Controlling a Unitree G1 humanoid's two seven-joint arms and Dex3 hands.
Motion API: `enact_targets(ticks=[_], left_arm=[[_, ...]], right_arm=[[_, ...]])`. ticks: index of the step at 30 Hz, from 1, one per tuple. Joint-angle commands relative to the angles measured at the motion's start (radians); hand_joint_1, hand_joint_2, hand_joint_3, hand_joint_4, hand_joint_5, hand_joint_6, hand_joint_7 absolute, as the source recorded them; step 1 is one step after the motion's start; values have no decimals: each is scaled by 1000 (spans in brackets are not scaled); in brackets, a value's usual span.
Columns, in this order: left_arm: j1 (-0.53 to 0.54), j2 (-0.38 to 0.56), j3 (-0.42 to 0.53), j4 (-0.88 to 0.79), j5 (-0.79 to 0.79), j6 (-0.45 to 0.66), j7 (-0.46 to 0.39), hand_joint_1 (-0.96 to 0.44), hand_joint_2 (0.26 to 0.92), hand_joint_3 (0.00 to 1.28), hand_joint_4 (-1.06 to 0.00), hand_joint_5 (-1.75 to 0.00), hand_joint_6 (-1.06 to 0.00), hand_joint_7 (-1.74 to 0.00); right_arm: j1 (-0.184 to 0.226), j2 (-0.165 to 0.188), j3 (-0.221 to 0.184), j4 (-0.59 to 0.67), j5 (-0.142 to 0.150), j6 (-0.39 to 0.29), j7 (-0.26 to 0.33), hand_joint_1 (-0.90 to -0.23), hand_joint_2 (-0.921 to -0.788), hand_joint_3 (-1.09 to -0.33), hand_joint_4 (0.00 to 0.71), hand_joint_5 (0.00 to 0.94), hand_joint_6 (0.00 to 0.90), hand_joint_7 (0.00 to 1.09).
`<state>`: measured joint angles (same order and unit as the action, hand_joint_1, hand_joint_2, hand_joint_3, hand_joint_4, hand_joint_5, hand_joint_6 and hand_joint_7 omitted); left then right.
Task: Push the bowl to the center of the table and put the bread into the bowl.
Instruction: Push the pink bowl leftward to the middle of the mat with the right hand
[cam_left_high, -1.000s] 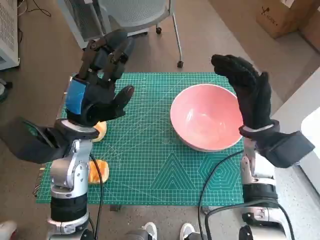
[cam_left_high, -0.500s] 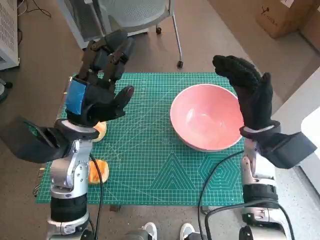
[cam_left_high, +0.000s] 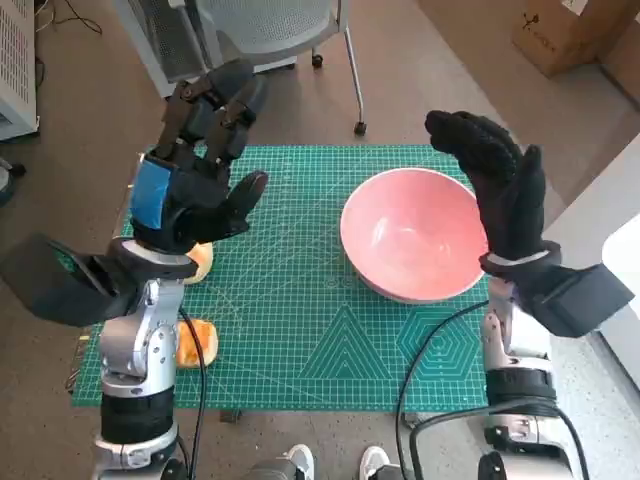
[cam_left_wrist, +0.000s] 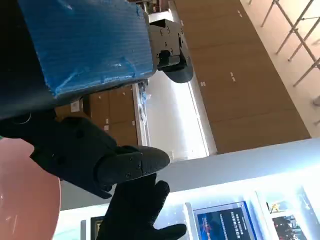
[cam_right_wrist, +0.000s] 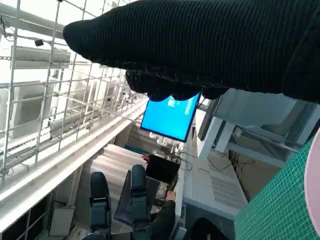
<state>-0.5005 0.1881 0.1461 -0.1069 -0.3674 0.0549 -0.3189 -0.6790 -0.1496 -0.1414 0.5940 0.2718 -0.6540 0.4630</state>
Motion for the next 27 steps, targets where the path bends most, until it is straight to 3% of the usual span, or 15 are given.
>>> enact_targets(ticks=[1,7,16,27], left_arm=[[9,0,3,-11,-4,-8,-4,-386,656,625,1,-315,1,-767],[12,3,8,-13,-8,-4,-3,-385,656,626,1,-314,1,-767],[20,3,14,-22,-6,-2,3,-385,655,628,1,-314,1,-770],[29,8,19,-33,-5,6,8,-391,657,625,1,-320,1,-771]], right_arm=[[22,-8,-13,27,11,10,13,-555,-921,-494,154,1,382,0],[-8,-36,-57,108,19,-7,11,-571,-921,-481,152,0,382,1],[-66,-78,-112,326,-34,-93,-82,-566,-921,-524,146,0,367,0],[-105,-120,-127,560,-112,-124,-225,-528,-921,-554,171,10,347,0]])
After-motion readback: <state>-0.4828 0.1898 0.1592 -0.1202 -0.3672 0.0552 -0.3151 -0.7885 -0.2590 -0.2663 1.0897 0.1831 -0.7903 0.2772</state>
